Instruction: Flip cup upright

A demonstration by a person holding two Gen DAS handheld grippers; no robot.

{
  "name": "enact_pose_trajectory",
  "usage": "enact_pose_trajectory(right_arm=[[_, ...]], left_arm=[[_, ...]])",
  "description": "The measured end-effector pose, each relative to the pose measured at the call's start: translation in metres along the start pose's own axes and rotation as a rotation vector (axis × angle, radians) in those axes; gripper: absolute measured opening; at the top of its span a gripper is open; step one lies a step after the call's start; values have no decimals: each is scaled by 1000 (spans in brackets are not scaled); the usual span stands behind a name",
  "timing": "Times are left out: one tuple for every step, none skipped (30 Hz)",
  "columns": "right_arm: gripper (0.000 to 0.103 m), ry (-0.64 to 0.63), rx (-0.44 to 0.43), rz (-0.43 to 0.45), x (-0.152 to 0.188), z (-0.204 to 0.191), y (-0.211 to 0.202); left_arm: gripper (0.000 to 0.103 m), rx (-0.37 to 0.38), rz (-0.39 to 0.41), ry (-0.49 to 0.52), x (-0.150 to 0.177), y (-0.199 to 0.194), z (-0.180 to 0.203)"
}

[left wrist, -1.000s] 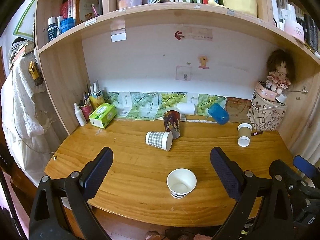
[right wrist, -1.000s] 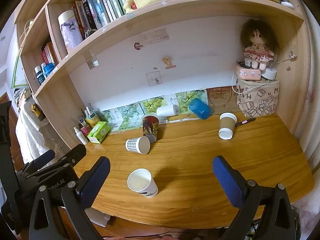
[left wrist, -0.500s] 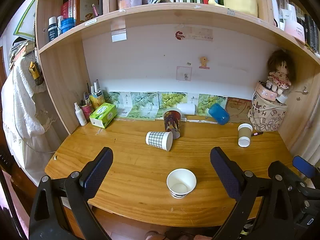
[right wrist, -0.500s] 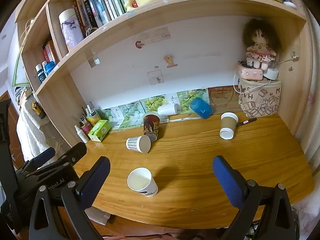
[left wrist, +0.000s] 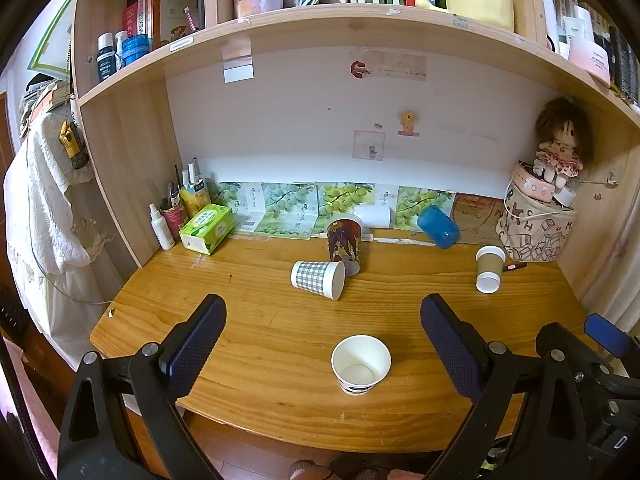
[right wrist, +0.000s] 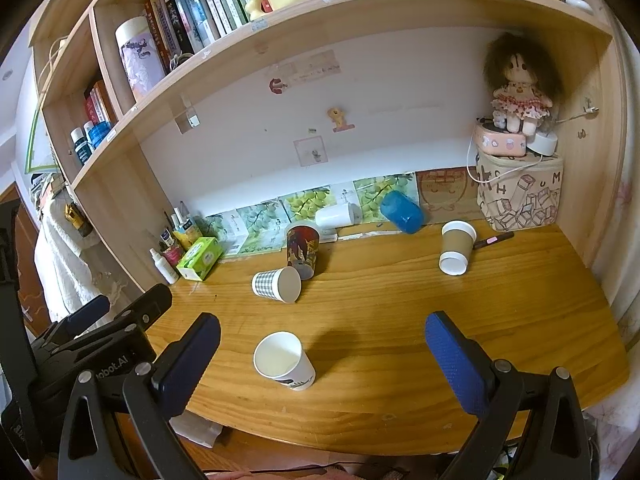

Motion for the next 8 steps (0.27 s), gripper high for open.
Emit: enact_pose_trajectory(right_arm=[[103, 0, 0, 0, 0, 0, 0], [103, 2, 0, 2, 0, 1, -1], [103, 4, 0, 2, 0, 1, -1], [103, 5, 0, 2, 0, 2, 0], [103, 6, 0, 1, 1, 2, 0], [103, 7, 1, 0, 1, 3, 0], [103, 9, 0, -2, 1, 3, 0], [103, 10, -1, -2, 2, 4, 0]], left_arm=[[99, 1, 0, -1, 0, 0, 0], [99, 0, 1, 0, 0, 0, 1], [99, 2, 1, 0, 0, 0, 1], [99, 2, 1, 2, -1, 0, 1], [99, 1, 2, 2, -1, 0, 2], [99, 2, 2, 2, -1, 0, 2], [99, 2, 2, 3, -1, 0, 3], [99, 2, 3, 2, -1, 0, 3]])
Point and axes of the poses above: each gripper's, at about its wrist camera, not at the fingertips, and y roughly the way its jaws point, z to its right, x to its underside, the point moved 4 cm from there along y, roughly the way its jaws point, and after that the axes turned 10 degrees about x, right-handed, at the moved point
